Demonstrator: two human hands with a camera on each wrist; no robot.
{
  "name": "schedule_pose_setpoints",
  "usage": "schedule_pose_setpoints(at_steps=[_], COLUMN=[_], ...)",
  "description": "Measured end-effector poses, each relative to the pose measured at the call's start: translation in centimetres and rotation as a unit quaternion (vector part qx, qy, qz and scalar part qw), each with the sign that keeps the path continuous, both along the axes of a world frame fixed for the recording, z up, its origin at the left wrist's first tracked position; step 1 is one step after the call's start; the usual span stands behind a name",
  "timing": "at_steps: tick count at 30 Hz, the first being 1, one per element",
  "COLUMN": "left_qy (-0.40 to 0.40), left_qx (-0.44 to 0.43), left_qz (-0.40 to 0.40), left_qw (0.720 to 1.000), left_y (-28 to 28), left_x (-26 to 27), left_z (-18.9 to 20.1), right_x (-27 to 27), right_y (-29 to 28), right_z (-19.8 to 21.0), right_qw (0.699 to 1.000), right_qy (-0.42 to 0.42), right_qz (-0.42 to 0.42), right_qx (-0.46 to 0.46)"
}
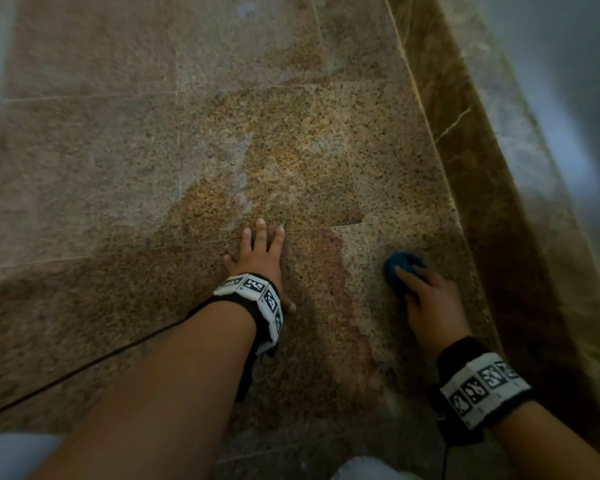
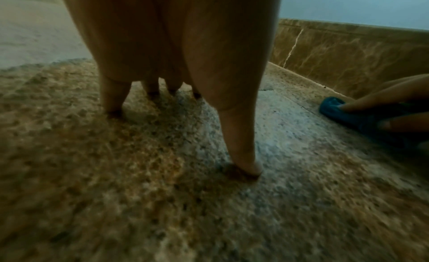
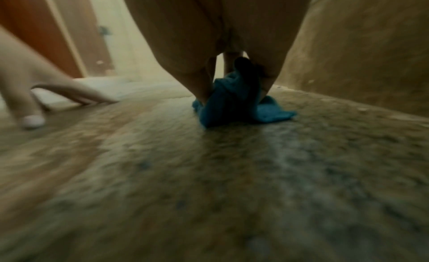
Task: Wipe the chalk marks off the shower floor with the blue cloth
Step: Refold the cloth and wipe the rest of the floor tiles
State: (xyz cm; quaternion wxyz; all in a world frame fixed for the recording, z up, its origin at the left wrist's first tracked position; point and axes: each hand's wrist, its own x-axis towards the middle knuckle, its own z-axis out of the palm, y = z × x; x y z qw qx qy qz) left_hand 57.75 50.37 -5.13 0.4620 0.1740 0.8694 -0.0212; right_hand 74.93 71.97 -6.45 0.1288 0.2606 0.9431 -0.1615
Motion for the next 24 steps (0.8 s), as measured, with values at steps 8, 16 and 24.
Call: schedule_pose_setpoints(at_steps=[8,16,24], left_qy=[0.061,0.117,0.053], left_qx=[0.006,-0.027,-0.039], left_qz=[-0.055,0.01,0.089], left_qw=[0.997,0.993,0.994], left_y=[-3.7,-10.6,-11.8], left_x=[-4.8,-9.3,-9.4], left_z=[3.5,8.2,0.7], right_x=[-3.4,-11.6,-17.7], right_y=[-5.4,-7.0,-6.9], right_z=[1.4,4.8,2.9], right_qw=[0.99,0.993,0.99], right_qy=[-0.074,-0.05,-0.013], right_qz=[0.115,0.074,0.085], right_qx=[-0.039,-0.083,-0.113])
